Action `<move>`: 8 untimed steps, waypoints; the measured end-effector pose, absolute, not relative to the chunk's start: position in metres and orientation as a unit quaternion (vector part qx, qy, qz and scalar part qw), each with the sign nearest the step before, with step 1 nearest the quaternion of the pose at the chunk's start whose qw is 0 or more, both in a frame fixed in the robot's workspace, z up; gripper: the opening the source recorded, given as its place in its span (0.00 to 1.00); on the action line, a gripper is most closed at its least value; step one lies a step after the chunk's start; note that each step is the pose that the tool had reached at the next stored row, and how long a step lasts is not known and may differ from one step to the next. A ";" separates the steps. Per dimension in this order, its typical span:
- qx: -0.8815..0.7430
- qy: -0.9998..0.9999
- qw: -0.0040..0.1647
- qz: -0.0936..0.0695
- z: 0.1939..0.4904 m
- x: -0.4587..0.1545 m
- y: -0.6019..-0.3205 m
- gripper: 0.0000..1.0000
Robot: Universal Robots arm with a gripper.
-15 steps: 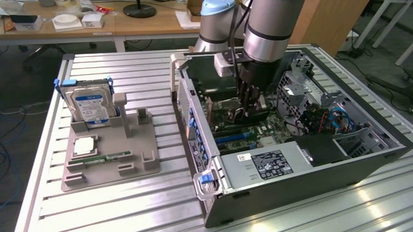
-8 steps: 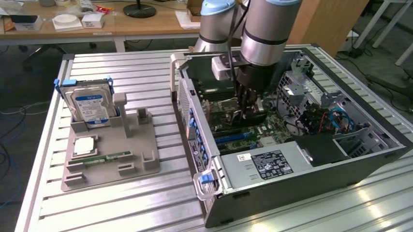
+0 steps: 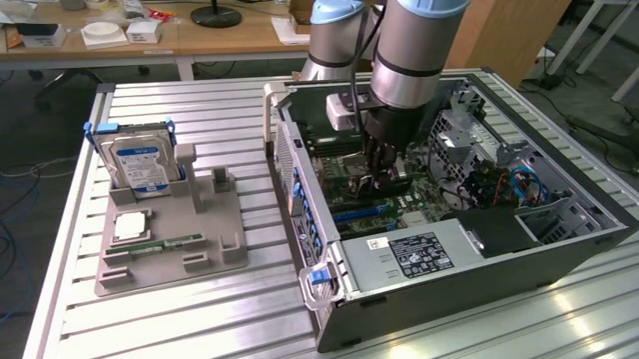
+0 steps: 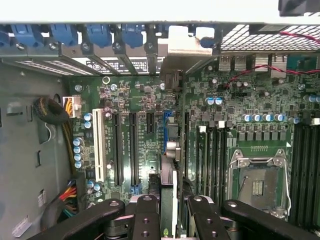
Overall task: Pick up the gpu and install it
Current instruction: 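Insert the gpu into the slot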
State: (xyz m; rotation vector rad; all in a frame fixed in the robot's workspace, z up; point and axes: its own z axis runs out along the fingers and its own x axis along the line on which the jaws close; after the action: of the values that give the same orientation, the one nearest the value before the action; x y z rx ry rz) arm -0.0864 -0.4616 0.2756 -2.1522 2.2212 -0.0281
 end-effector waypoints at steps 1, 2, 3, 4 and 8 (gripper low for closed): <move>-0.696 0.718 0.024 -0.009 0.275 -0.086 -0.462 0.26; -0.696 0.718 0.024 -0.009 0.273 -0.086 -0.462 0.26; -0.696 0.718 0.024 -0.009 0.272 -0.086 -0.462 0.26; -0.696 0.718 0.024 -0.009 0.271 -0.086 -0.462 0.26; -0.696 0.718 0.024 -0.009 0.267 -0.087 -0.462 0.26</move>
State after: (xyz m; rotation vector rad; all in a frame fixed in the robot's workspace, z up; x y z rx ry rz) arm -0.0872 -0.4618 0.2674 -2.1524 2.2211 -0.0281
